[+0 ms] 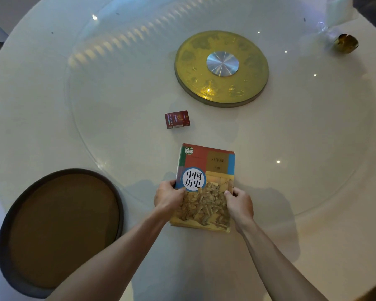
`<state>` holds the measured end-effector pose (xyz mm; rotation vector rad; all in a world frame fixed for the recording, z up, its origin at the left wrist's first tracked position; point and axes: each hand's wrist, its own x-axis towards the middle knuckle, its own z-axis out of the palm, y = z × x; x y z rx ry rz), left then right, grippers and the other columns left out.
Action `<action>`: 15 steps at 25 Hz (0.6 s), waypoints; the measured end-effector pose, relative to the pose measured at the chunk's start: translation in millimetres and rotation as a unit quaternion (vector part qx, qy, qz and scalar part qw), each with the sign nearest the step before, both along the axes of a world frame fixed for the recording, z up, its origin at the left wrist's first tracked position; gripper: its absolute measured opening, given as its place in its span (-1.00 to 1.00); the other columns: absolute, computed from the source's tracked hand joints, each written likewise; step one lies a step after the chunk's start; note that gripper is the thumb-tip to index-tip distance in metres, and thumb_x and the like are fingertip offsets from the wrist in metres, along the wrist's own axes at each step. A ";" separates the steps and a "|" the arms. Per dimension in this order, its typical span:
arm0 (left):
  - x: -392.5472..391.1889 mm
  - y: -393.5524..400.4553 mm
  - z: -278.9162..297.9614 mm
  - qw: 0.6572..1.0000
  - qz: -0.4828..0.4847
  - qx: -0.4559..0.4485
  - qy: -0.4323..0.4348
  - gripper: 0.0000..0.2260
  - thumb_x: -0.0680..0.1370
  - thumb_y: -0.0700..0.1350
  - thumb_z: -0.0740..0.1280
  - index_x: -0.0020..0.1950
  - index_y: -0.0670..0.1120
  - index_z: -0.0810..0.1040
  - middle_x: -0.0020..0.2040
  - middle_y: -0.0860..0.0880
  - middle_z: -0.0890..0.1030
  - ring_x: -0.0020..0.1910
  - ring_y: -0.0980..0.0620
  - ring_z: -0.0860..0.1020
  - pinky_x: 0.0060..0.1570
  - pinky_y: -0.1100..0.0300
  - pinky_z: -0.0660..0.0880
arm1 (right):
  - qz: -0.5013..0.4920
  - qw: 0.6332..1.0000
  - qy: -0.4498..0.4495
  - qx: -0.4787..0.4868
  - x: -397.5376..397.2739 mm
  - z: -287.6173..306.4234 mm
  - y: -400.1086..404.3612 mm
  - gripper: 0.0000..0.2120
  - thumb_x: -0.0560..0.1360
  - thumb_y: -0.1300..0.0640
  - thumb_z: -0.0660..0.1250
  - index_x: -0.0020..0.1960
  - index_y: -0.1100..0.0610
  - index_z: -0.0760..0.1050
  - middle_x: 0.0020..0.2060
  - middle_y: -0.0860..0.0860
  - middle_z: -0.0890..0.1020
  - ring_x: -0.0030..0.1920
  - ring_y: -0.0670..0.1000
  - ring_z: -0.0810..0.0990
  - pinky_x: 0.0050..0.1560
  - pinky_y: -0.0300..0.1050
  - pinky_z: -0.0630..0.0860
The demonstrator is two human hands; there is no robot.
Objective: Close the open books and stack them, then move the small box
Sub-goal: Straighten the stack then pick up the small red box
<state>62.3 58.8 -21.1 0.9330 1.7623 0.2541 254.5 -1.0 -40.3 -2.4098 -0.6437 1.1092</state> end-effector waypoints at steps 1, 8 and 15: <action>3.2 7.9 2.6 1.000 -0.003 0.005 -0.006 -0.82 0.32 -0.04 0.42 -0.12 0.14 0.69 -0.16 0.11 0.76 -0.09 0.01 0.71 0.01 -0.01 0.66 | 0.007 1.000 -0.004 0.004 3.4 -0.3 10.4 -0.73 0.56 0.06 0.29 -0.23 0.21 0.55 -0.42 0.03 0.55 -0.34 0.08 0.49 -0.29 -0.05 0.38; 9.5 36.7 -2.9 0.999 -0.047 0.017 0.007 -0.68 0.44 -0.11 0.42 0.19 0.07 0.68 -0.04 0.10 0.74 -0.03 0.02 0.68 0.00 0.05 0.65 | 0.057 0.997 -0.041 -0.007 19.0 -4.1 43.9 -0.70 0.59 0.09 0.28 -0.29 0.18 0.44 -0.39 0.10 0.53 -0.32 0.11 0.49 -0.31 -0.04 0.38; -19.0 124.6 -17.1 0.999 -0.027 0.030 -0.012 -0.55 0.52 -0.09 0.45 0.38 -0.22 0.55 0.14 -0.16 0.69 0.04 -0.12 0.67 0.15 -0.09 0.62 | 0.086 0.978 -0.142 0.126 23.3 22.0 132.3 -0.59 0.61 0.11 0.28 0.43 0.19 0.46 0.26 0.12 0.56 0.25 0.12 0.56 0.27 0.11 0.55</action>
